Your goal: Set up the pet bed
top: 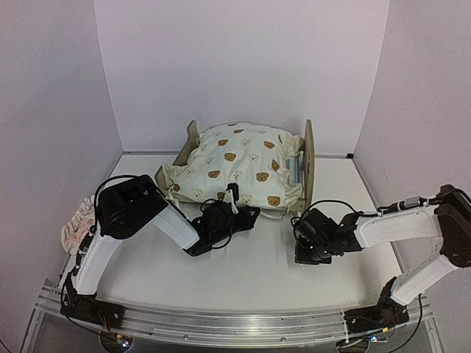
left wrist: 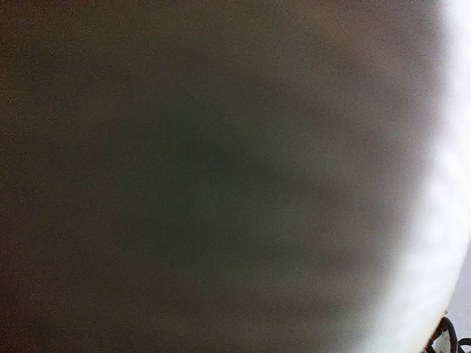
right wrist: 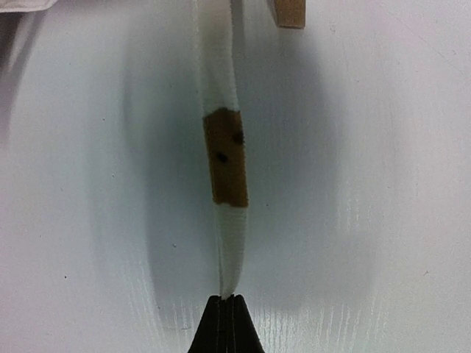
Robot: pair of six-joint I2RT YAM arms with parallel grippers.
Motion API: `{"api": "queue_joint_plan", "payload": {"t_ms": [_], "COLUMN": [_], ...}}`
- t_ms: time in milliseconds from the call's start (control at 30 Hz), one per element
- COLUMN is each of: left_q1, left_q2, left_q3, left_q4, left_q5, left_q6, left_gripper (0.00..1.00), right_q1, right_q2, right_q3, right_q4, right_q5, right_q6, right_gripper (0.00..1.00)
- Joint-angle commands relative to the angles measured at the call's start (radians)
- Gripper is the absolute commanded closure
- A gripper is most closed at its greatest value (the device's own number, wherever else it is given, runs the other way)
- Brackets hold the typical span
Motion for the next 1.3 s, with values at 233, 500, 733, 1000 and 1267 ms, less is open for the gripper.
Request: {"api": "queue_joint_plan", "payload": {"t_ms": [233,500,733,1000,1267], "left_q1": [-0.093,-0.183,-0.241,-0.281,-0.175], "left_q2": [-0.111,-0.208,-0.274,-0.389,-0.286], "left_q3": [-0.106,-0.201,-0.310,-0.251,-0.119], "left_q4": [-0.005,-0.067,-0.098,-0.435,-0.409], "left_q5": [-0.024,-0.042,0.000,-0.221,-0.207], "left_q6": [-0.157,-0.206,-0.271,0.028,0.155], "left_gripper": [1.00,0.94,0.79,0.40,0.34], "right_q1": [0.006,0.006,0.006,0.006,0.006], "right_q2": [-0.057,-0.062,-0.091,-0.114,-0.119], "right_q3": [0.012,0.021,0.012,0.006,0.010], "right_q4": [-0.013,-0.041,-0.049,-0.056,-0.057], "right_q5": [0.060,0.098,0.113,0.110,0.104], "right_q6": [-0.042,-0.068,-0.088,-0.094,-0.098], "right_gripper": [1.00,1.00,1.00,1.00,1.00]}}
